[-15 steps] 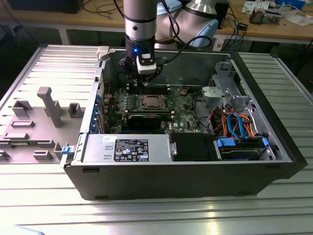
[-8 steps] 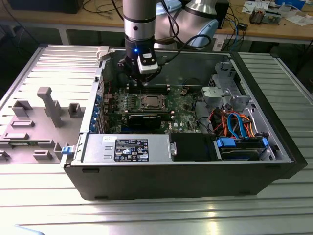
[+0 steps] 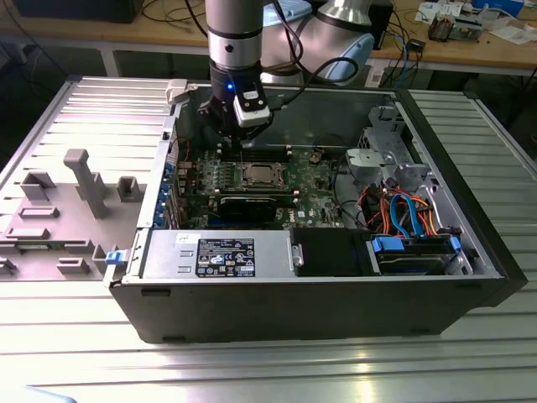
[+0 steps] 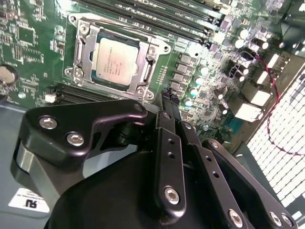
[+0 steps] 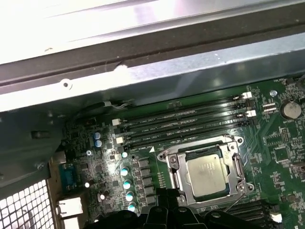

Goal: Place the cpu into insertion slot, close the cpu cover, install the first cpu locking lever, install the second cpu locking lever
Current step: 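Install the first cpu locking lever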

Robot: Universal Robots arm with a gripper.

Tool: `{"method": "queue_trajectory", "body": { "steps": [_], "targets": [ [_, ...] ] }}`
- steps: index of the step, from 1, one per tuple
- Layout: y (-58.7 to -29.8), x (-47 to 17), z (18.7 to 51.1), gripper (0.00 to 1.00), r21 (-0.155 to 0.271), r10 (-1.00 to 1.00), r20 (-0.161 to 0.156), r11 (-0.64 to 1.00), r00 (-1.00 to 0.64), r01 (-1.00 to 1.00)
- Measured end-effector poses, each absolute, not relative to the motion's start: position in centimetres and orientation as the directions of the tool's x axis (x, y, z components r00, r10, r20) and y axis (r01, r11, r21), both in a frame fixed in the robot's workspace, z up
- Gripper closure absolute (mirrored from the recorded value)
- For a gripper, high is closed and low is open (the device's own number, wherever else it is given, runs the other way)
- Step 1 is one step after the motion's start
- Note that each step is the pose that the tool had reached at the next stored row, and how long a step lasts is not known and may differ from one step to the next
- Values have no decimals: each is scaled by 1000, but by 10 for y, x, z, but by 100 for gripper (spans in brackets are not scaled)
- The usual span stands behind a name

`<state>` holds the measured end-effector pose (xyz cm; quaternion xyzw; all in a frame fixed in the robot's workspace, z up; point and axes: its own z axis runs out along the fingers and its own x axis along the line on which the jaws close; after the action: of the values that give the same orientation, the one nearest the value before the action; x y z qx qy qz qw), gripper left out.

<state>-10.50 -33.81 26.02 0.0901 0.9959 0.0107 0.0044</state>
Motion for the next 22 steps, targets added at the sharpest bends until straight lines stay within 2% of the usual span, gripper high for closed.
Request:
{"method": "queue_trajectory", "body": {
  "steps": [22],
  "targets": [
    [-329,-111,264,89,22,31,-8,999,-999,31]
  ]
}}
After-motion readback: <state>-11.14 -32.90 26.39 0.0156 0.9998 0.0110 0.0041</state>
